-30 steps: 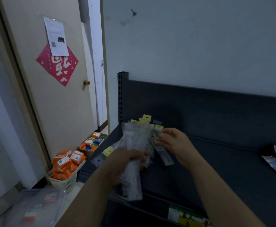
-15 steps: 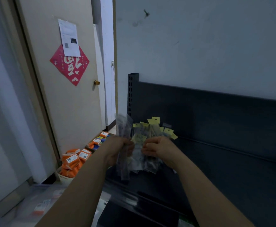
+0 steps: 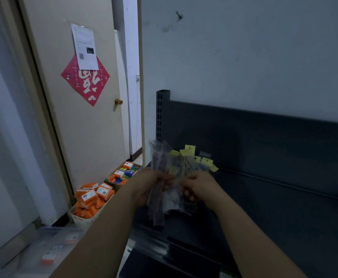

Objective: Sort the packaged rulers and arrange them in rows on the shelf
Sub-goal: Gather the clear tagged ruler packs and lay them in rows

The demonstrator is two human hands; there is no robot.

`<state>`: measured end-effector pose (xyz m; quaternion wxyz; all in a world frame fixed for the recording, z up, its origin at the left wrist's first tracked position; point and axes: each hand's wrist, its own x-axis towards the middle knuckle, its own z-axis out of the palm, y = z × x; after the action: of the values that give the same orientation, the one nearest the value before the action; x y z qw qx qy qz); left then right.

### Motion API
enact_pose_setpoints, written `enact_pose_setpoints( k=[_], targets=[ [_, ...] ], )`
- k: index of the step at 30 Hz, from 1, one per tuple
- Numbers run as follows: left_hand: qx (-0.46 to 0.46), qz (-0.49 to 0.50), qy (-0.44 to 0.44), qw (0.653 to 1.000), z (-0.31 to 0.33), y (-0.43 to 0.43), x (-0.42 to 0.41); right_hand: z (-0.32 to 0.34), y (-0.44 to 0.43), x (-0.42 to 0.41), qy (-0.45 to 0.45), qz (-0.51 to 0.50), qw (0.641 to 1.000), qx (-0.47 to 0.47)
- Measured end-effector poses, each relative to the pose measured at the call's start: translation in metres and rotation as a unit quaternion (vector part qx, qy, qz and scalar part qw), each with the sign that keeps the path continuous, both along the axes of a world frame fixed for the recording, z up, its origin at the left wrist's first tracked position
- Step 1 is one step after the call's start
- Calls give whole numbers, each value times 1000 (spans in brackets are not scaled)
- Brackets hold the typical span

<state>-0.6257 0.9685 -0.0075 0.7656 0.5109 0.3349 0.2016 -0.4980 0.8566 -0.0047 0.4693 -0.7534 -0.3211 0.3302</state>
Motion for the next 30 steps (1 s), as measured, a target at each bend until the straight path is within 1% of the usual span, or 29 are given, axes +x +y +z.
enact_pose_setpoints(
  k=[2,4,6,10,15,19,21,24,27,30],
  targets=[
    [17,15,10,1000,-1,3,-4,-3,-3,5,-30,-23,999,18],
    [27,31,16,999,-2,8,-6,-4,-4,10,-31,-47,997,50],
    [9,15,11,1000,-1,10,-7,-2,-3,12,-1,-54,996,67],
    [-33,-30,3,999,1,10,2,3,-1,8,76,-35,994,74],
    [11,-13,38,999,3,10,8,-1,3,10,149,-56,984,79],
    [29,-25,59,998,3,6,12,-4,4,10,192,-32,978,73],
    [29,-35,53,998,5,5,11,-6,3,9,185,-25,980,73],
    [34,-41,28,998,8,8,5,-6,1,11,147,-29,985,80],
    [35,-63,22,997,14,6,-3,-6,2,14,109,-26,990,88],
    [17,-73,7,997,17,3,-5,-8,4,11,74,-13,995,68]
  ],
)
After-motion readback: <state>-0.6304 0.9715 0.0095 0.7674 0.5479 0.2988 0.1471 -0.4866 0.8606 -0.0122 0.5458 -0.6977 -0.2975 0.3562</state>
